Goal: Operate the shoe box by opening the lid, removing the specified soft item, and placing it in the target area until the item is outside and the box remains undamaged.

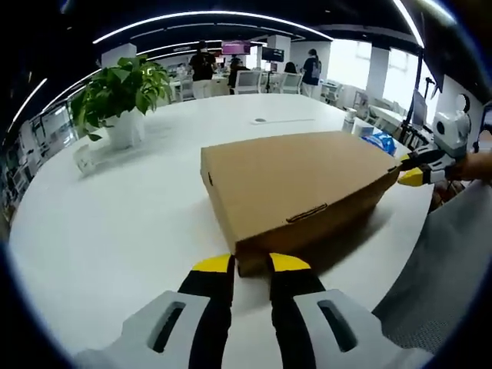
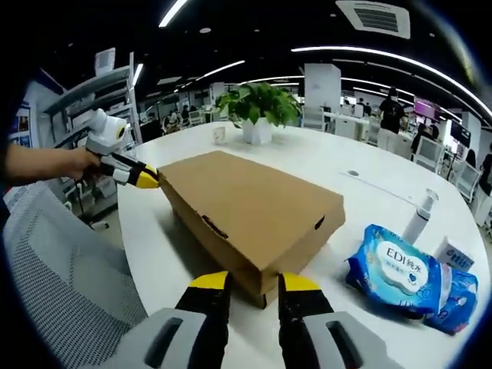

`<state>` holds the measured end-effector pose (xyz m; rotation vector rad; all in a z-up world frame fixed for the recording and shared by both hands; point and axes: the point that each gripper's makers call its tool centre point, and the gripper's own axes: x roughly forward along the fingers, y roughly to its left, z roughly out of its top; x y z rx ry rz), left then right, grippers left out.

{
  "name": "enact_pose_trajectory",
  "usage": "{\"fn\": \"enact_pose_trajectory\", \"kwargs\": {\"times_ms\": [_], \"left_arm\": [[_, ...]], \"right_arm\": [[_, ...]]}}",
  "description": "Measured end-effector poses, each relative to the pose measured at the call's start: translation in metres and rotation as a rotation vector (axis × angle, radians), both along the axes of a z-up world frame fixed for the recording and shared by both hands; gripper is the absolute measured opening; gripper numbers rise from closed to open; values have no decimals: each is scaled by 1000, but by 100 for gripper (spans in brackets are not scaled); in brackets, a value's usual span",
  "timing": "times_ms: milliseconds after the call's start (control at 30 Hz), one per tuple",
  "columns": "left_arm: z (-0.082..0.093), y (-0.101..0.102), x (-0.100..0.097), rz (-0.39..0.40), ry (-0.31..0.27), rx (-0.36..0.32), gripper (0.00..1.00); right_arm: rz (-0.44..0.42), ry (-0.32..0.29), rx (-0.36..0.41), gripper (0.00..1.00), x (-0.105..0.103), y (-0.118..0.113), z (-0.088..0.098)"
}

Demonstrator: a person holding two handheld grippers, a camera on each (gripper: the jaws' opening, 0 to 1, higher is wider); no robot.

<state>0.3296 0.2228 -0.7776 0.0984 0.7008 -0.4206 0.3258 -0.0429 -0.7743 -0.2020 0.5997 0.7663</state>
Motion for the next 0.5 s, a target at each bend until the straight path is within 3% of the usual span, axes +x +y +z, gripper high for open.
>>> {"fn": "enact_pose_trajectory", "kwargs": {"times_ms": [500], "left_arm": [[-9,-4,6,-19,21,28,14]], "right_arm": [[-38,19,-10,18,13,-3,-12]]}}
